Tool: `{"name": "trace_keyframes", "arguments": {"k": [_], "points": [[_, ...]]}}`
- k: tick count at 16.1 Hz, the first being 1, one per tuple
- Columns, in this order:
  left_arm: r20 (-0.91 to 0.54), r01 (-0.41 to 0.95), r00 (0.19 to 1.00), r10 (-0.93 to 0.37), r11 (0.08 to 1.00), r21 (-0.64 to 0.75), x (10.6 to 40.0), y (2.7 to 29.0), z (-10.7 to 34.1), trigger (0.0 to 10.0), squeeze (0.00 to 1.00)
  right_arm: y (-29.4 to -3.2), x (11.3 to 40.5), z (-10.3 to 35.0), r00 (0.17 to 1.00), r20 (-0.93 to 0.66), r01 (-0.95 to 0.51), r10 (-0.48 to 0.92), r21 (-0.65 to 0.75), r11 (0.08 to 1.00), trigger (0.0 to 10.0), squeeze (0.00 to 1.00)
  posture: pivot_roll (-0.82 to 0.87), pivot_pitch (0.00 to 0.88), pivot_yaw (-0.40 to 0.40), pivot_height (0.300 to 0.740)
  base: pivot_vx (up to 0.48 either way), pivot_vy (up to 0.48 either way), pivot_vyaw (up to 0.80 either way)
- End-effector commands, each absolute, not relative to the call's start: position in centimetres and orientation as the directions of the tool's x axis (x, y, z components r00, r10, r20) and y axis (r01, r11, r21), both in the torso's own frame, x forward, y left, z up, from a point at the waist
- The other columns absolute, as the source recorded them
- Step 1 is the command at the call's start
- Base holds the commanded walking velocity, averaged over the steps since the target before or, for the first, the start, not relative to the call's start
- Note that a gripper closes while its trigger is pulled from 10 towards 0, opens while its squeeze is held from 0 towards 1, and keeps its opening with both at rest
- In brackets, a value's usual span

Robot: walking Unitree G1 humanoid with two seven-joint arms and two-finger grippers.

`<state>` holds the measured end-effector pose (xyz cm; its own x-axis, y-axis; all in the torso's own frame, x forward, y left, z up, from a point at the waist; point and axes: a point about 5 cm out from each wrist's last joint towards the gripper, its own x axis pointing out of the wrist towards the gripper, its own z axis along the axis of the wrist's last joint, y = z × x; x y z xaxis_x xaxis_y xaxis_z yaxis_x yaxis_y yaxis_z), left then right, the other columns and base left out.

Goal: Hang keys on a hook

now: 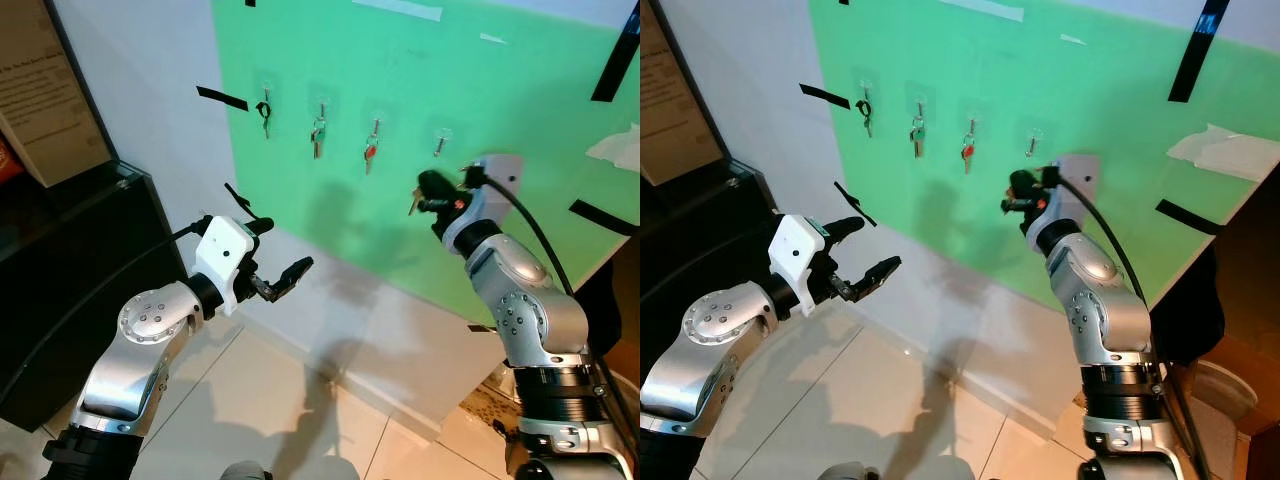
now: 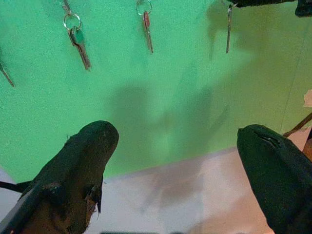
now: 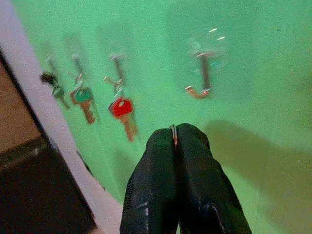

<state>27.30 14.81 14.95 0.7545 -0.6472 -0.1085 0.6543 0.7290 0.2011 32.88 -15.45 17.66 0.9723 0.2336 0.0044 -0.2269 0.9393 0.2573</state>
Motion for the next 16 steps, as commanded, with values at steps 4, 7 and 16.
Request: {"name": "trace_keyframes", "arguments": {"k": [4,7,16], "points": [[-0.11,0.669,0.741,-0.663,0.711,0.219,27.2,14.5,15.0,10.0,0.0,-16.4,34.1,19.1,0.992,0.068,-0.129,0.111,0.413,0.901,10.0,0.0,0.08,0.0,-0.034,0.74,0.0,0.0,0.0],[-0.11,0.67,0.739,-0.665,0.708,0.221,27.2,14.5,15.0,10.0,0.0,-16.0,35.1,18.9,0.995,0.054,-0.094,0.078,0.481,0.871,10.0,0.0,0.08,0.0,-0.036,0.74,0.0,0.0,0.0],[-0.072,0.736,0.674,-0.735,0.66,0.151,26.6,13.7,15.5,10.0,0.0,-16.1,35.9,19.5,0.996,0.081,-0.079,0.043,0.512,0.855,10.0,0.0,0.08,0.0,-0.037,0.74,0.0,0.0,0.0]]}}
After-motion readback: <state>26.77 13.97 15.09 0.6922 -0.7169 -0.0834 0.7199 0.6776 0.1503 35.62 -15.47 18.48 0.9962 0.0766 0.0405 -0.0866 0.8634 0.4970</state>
